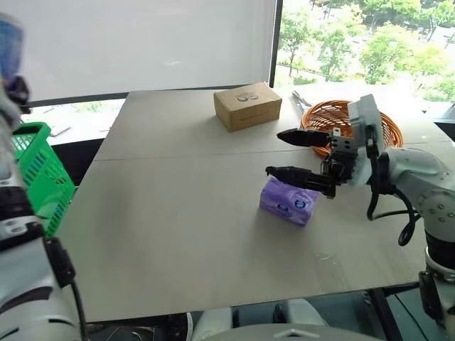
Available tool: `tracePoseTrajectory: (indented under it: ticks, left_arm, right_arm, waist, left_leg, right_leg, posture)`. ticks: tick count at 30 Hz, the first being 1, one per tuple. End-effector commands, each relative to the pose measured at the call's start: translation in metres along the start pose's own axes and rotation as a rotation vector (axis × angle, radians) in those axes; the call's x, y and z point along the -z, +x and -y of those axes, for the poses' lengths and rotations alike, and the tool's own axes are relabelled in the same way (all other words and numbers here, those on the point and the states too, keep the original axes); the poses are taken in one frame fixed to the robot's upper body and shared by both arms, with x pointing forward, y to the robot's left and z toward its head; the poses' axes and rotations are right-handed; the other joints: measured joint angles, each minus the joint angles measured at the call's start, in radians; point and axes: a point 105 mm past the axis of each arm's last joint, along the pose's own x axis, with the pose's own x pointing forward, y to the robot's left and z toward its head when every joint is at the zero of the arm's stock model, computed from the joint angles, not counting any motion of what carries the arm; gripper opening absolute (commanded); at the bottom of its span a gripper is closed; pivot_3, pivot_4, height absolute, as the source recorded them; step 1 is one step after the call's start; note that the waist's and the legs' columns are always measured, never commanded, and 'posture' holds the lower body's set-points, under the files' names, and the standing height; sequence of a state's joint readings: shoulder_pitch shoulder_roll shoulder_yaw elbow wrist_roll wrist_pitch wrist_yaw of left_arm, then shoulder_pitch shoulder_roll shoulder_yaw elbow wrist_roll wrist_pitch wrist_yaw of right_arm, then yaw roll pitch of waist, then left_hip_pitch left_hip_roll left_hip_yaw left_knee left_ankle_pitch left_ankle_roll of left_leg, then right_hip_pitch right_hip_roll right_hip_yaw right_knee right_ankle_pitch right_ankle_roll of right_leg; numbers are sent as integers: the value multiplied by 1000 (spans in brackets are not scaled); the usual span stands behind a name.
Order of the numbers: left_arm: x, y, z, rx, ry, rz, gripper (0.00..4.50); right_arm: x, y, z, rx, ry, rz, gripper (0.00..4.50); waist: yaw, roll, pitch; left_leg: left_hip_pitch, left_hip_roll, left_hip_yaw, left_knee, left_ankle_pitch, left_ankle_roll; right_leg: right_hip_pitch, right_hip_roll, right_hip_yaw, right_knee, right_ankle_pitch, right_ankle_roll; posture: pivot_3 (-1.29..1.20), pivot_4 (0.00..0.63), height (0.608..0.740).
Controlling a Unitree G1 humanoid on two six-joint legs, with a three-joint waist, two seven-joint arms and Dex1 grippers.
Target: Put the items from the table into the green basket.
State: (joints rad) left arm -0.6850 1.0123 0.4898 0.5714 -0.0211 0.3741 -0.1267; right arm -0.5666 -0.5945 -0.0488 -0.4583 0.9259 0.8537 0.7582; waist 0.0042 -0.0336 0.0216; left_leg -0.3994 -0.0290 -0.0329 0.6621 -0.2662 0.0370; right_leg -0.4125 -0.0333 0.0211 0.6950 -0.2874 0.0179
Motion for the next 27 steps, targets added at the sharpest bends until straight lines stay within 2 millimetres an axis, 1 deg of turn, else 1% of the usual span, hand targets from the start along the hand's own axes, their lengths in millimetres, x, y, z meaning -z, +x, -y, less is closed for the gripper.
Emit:
tracePoseTrajectory:
  ticks: [1,2,4,6,8,9,10,12,14,17,19,20,21,22,23,24,25,26,27]
  left_arm:
    - [8,-11,-47,-197,-22,-26,2261]
    - [10,-14,-54,-232,-33,-31,2261]
    - [23,-17,-65,-280,-85,-75,2261]
    - [35,-20,-68,-300,-83,-113,2261]
    - [42,-21,-67,-312,-81,-139,2261]
    - [46,-22,-65,-309,-98,-154,3194]
    - [49,-22,-63,-311,-112,-163,3490]
    - [51,-22,-61,-308,-123,-170,4389]
    - [51,-20,-56,-301,-134,-169,4457]
    - [40,-16,-48,-291,-179,-119,4457]
    - [18,-9,-29,-197,-248,-19,4457]
    - [2,-6,-4,-68,-260,43,4457]
    - [-9,-5,17,41,-261,82,4457]
    - [-20,-8,45,178,-258,116,4457]
    - [-29,-15,74,334,-241,146,4457]
    - [-34,-25,103,486,-227,158,4457]
    - [-37,-42,133,662,-225,158,4457]
    - [-38,-60,157,812,-213,152,4457]
    - [-33,-82,179,985,-190,121,4457]
  right_arm:
    - [-17,5,-2,-40,-50,68,4500]
    - [-18,6,-1,-44,-49,72,4500]
    - [-21,7,-2,-55,-44,90,4500]
    - [-22,8,-2,-62,-43,97,4500]
    - [-23,8,-5,-78,-45,99,4500]
    - [-23,7,-6,-81,-46,100,4500]
    - [-24,7,-7,-83,-47,101,4500]
    - [-26,6,-7,-84,-48,106,4500]
    - [-26,6,-7,-83,-48,107,4500]
    - [-24,3,-5,-63,-50,94,4500]
    - [-21,0,-2,-37,-55,78,4500]
    - [-20,-4,1,-21,-55,71,4500]
    - [-19,-6,2,-7,-56,64,4500]
    - [-17,-10,4,11,-55,53,4500]
    - [-14,-15,7,30,-53,34,4500]
    - [-8,-19,9,53,-52,-1,4500]
    - [1,-26,13,83,-57,-60,4500]
    - [12,-31,16,109,-66,-124,4500]
    - [24,-36,17,125,-72,-194,4500]
  waist:
    - [16,0,0]
    - [27,-2,-1]
    - [46,-7,-4]
    - [66,-10,-6]
    - [85,-10,-6]
    - [91,-10,-6]
    - [98,-10,-7]
    - [102,-11,-7]
    - [100,-10,-7]
    - [96,-11,-8]
    - [95,-12,-8]
    - [95,-12,-8]
    - [96,-12,-8]
    - [98,-12,-9]
    - [99,-11,-9]
    - [97,-10,-10]
    - [94,-10,-10]
    - [92,-9,-10]
    - [87,-9,-10]
  left_leg:
    - [0,0,0,0,-1,3]
    - [0,0,-1,0,-2,3]
    - [0,0,-3,1,-2,3]
    - [0,0,-5,2,-2,2]
    - [0,-1,-5,2,-2,2]
    - [0,-1,-5,2,-2,2]
    - [0,-1,-5,2,-2,2]
    - [0,-1,-5,1,-2,2]
    - [0,-1,-5,0,-2,2]
    - [0,-1,-5,-1,-2,2]
    - [0,-1,-5,0,-2,2]
    - [0,-1,-5,0,-2,2]
    - [0,-1,-4,0,-2,2]
    - [0,-1,-4,0,-2,2]
    - [0,-1,-4,0,-1,2]
    - [0,-1,-4,0,-1,1]
    - [0,-2,-3,0,0,-1]
    - [-1,-1,-2,0,0,-1]
    - [-1,-1,-2,0,0,-1]
  right_leg:
    - [0,0,0,0,0,0]
    - [0,0,-1,0,0,0]
    - [1,0,-3,1,0,0]
    - [2,0,-6,0,0,0]
    - [3,-2,-6,0,0,0]
    - [2,-2,-6,0,0,0]
    - [2,-2,-6,-1,0,0]
    - [2,-2,-6,-1,0,0]
    - [2,-2,-6,-1,0,0]
    - [2,-2,-5,-1,0,0]
    - [2,-2,-5,-1,0,0]
    - [2,-2,-5,-1,0,0]
    - [2,-2,-5,-1,0,0]
    - [2,-3,-5,-1,0,0]
    - [2,-3,-5,-1,0,0]
    - [3,-4,-5,-1,0,-1]
    - [3,-4,-5,-2,0,-1]
    - [3,-4,-4,-2,0,-1]
    - [3,-4,-4,-2,0,-1]
  posture:
    - [153,0,740]
    - [153,0,740]
    - [160,0,740]
    - [154,0,740]
    - [154,0,740]
    - [147,0,740]
    - [144,0,740]
    - [142,0,740]
    - [133,0,740]
    - [129,0,740]
    - [121,0,740]
    - [118,0,740]
    - [118,0,740]
    - [111,0,740]
    - [106,0,740]
    - [99,0,740]
    - [99,0,740]
    - [82,0,740]
    - [76,0,740]
